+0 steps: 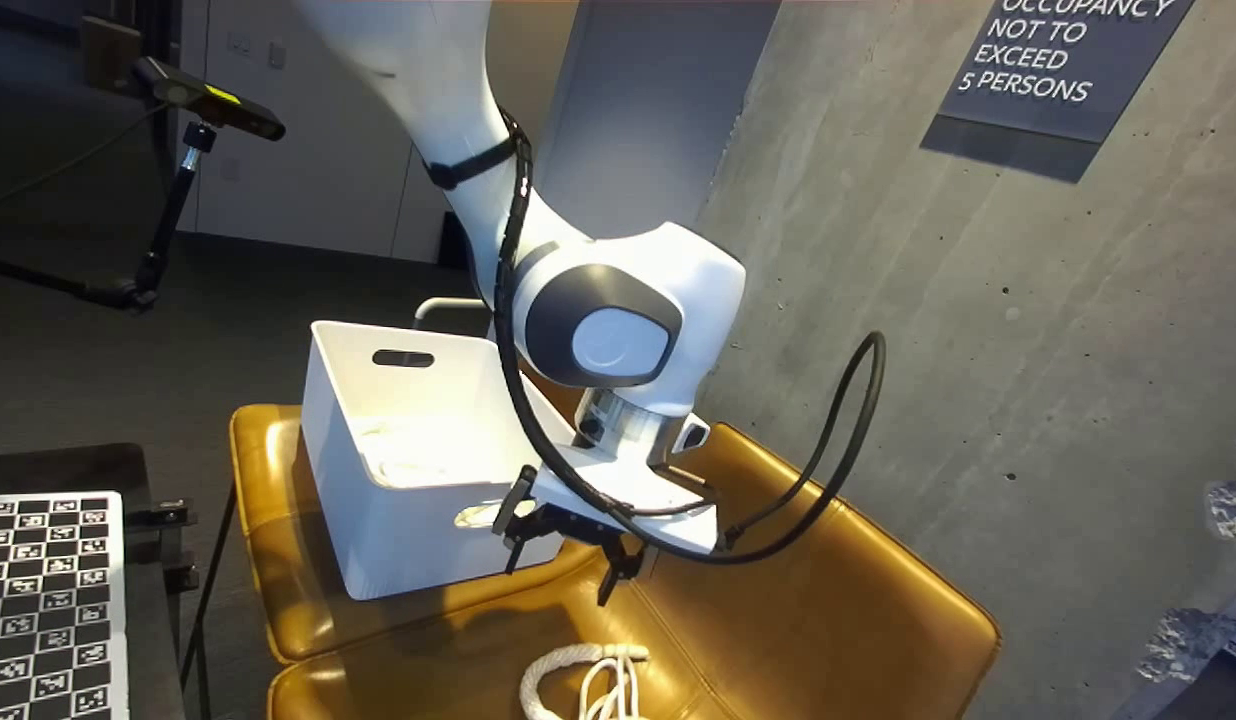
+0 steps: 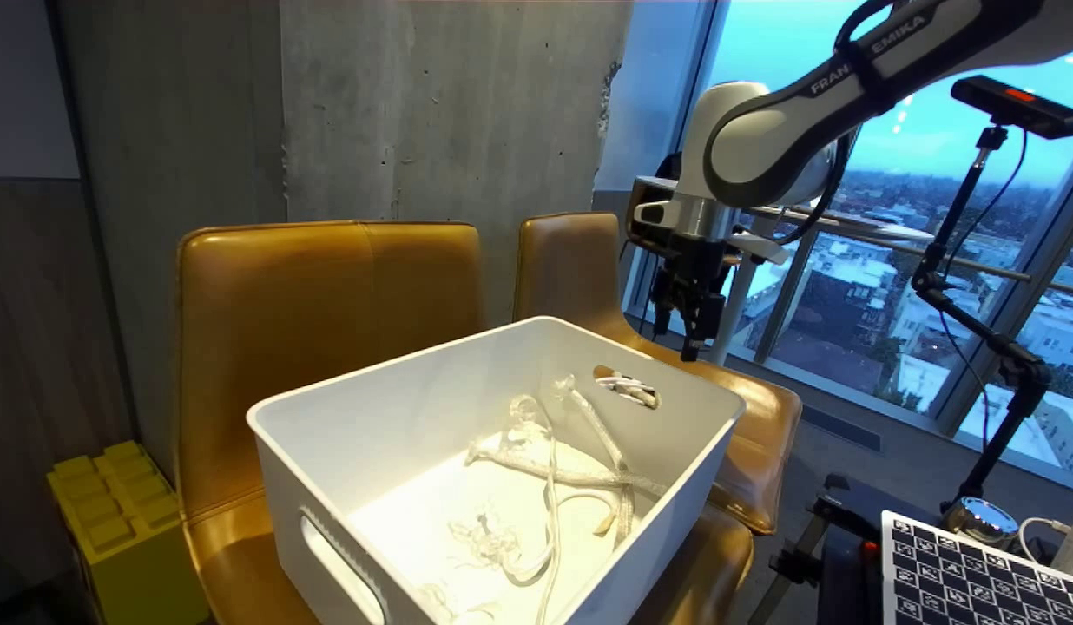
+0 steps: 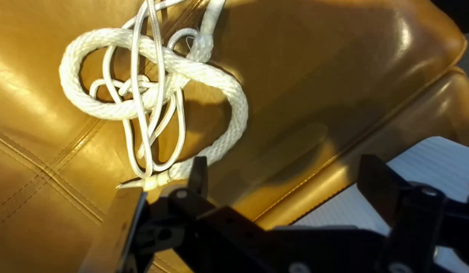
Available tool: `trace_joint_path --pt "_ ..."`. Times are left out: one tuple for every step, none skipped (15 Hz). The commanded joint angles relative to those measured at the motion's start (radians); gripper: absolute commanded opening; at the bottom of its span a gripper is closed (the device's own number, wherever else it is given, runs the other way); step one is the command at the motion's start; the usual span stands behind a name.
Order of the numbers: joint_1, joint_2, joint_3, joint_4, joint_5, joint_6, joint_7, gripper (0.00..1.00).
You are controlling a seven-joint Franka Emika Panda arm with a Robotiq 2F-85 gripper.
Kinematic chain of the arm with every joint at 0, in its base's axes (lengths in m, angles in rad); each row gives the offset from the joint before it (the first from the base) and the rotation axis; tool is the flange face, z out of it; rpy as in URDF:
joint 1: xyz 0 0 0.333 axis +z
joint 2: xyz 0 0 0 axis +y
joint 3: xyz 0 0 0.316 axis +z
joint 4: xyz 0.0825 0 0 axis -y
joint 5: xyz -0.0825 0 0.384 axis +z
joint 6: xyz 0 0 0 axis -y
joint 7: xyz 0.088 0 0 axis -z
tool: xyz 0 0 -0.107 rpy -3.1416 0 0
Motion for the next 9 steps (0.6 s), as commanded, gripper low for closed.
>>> trace_joint_path --pt "0.001 0.099 -0.008 0.056 -0.029 0.045 -0.056 1.00" --pt "0.003 0.124 -0.010 0.061 -0.039 0.064 -0.061 1.00" --pt "0.005 0.154 -0.014 0.068 -0.054 0.089 -0.064 1.00" --pt "0.005 0.179 -0.017 0.075 -0.070 0.110 -0.067 1.00" --pt "0.005 0.206 -0.020 0.085 -0.090 0.127 -0.071 1.00" --pt "0.006 0.233 -0.024 0.095 -0.109 0.149 -0.072 1.00" --pt "0.007 0.258 -0.028 0.107 -0.128 0.169 -0.071 1.00" --pt "0.008 0.283 -0.032 0.118 -0.144 0.186 -0.066 1.00" --pt "0.007 0.304 -0.032 0.127 -0.157 0.201 -0.064 1.00"
